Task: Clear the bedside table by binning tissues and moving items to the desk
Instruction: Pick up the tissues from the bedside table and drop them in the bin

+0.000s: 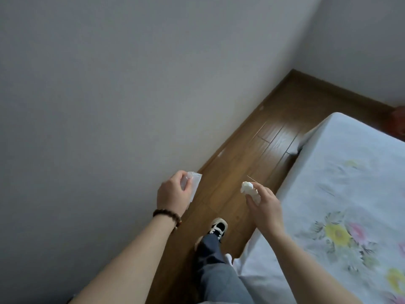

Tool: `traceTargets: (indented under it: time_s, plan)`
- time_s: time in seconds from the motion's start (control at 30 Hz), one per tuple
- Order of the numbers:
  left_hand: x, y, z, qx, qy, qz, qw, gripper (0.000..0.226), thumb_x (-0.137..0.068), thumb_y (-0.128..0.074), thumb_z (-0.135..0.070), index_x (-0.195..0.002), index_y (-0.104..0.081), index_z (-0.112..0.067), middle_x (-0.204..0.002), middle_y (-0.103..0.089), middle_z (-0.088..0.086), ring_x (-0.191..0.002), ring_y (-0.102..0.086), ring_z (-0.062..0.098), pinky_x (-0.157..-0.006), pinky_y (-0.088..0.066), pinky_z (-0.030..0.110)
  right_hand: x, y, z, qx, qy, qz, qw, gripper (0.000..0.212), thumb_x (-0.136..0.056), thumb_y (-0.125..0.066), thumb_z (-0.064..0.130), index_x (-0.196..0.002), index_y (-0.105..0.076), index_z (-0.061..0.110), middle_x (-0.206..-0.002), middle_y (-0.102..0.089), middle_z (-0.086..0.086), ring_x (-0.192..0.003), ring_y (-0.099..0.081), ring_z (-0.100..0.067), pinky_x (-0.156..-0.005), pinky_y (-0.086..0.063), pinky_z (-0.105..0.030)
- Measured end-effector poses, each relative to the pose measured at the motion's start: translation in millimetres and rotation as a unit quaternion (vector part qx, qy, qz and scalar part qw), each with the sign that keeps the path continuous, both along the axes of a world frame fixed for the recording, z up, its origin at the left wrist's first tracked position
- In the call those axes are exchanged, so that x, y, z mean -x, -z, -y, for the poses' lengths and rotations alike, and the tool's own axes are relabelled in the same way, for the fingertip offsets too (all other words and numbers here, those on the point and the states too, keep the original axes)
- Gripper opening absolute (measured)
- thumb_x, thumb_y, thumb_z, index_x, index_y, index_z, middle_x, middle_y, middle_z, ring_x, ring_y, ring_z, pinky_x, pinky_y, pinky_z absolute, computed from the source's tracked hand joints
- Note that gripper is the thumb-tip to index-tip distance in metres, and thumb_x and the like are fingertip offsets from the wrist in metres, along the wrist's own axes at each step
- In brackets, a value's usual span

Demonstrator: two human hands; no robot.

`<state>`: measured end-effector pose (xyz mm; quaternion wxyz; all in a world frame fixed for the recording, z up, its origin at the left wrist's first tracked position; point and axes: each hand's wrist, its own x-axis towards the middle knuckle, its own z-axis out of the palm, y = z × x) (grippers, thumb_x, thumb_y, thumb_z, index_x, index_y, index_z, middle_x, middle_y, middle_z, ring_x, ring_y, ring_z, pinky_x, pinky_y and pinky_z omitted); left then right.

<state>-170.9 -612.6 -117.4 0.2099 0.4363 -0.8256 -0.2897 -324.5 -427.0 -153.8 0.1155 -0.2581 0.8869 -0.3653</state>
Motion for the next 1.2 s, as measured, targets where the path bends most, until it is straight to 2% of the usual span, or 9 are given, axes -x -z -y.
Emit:
traceTargets:
  time_s: [0.2,0.3,0.43,0.57,0.8,0.93,1.07,1.2]
  plan:
    - [167,1,72,0.016,0.104,-0.003,0.994,0.015,-0.088,-0.058,-0.03,-0.083,-0.062,-0.016,-0.076,-0.068,0.004,-0.07,-0.062,0.024,-0.06,-0.05,0.032,119,15,56,0.004,0.076,0.01,0.997,0.035,-0.085,-0.064,0.018,-0.12,-0.061,0.02,-0.112,-0.064,0.0,-0.09,-0.053,-0.012,-0.074,-0.041,-0.025]
    - [255,-8,97,0.021,0.145,-0.008,0.989,0.014,-0.087,-0.06,-0.028,-0.08,-0.062,-0.015,-0.074,-0.066,0.005,-0.068,-0.059,0.024,-0.059,-0.04,0.027,186,3,74,0.006,0.108,0.02,0.994,0.036,-0.086,-0.063,0.016,-0.121,-0.059,0.02,-0.114,-0.063,-0.001,-0.095,-0.055,-0.016,-0.079,-0.046,-0.029]
    - [366,-24,111,0.026,0.208,-0.03,0.977,0.015,-0.087,-0.06,-0.027,-0.08,-0.062,-0.014,-0.07,-0.064,0.003,-0.065,-0.057,0.023,-0.058,-0.04,0.027,273,-21,81,0.021,0.166,-0.005,0.986,0.034,-0.086,-0.063,0.016,-0.119,-0.06,0.02,-0.111,-0.063,0.0,-0.095,-0.057,-0.017,-0.081,-0.05,-0.032]
    - [461,-30,117,0.027,0.248,-0.046,0.967,0.016,-0.087,-0.06,-0.026,-0.082,-0.063,-0.012,-0.068,-0.058,-0.002,-0.062,-0.051,0.018,-0.058,-0.037,0.025,350,-33,81,0.024,0.214,-0.014,0.976,0.033,-0.086,-0.063,0.015,-0.119,-0.061,0.018,-0.109,-0.065,0.0,-0.097,-0.057,-0.018,-0.082,-0.045,-0.029]
    - [632,-12,132,-0.004,0.314,-0.063,0.947,0.015,-0.089,-0.057,-0.028,-0.083,-0.062,-0.015,-0.074,-0.063,-0.004,-0.066,-0.055,0.014,-0.058,-0.04,0.023,493,-24,97,0.019,0.278,-0.02,0.96,0.033,-0.087,-0.064,0.017,-0.12,-0.061,0.016,-0.11,-0.065,-0.002,-0.098,-0.059,-0.02,-0.08,-0.041,-0.023]
    - [753,-1,153,-0.011,0.342,-0.057,0.938,0.017,-0.088,-0.057,-0.031,-0.081,-0.06,-0.016,-0.072,-0.061,-0.006,-0.066,-0.055,0.014,-0.058,-0.042,0.025,600,-18,118,0.022,0.312,-0.025,0.949,0.032,-0.088,-0.064,0.02,-0.12,-0.061,0.018,-0.11,-0.065,0.0,-0.099,-0.059,-0.019,-0.081,-0.045,-0.026]
    - [879,-9,168,-0.021,0.379,-0.057,0.923,0.018,-0.089,-0.055,-0.03,-0.081,-0.061,-0.016,-0.073,-0.063,-0.003,-0.067,-0.057,0.015,-0.059,-0.049,0.032,709,-30,132,0.015,0.357,-0.019,0.934,0.032,-0.088,-0.063,0.018,-0.119,-0.061,0.018,-0.11,-0.065,-0.002,-0.1,-0.058,-0.02,-0.086,-0.05,-0.036]
    - [992,-25,163,-0.038,0.41,-0.062,0.909,0.017,-0.089,-0.056,-0.029,-0.083,-0.062,-0.015,-0.074,-0.063,-0.002,-0.068,-0.058,0.015,-0.061,-0.05,0.033,799,-42,130,0.017,0.411,-0.017,0.912,0.029,-0.088,-0.063,0.018,-0.117,-0.062,0.022,-0.106,-0.064,0.001,-0.096,-0.058,-0.018,-0.083,-0.05,-0.033]
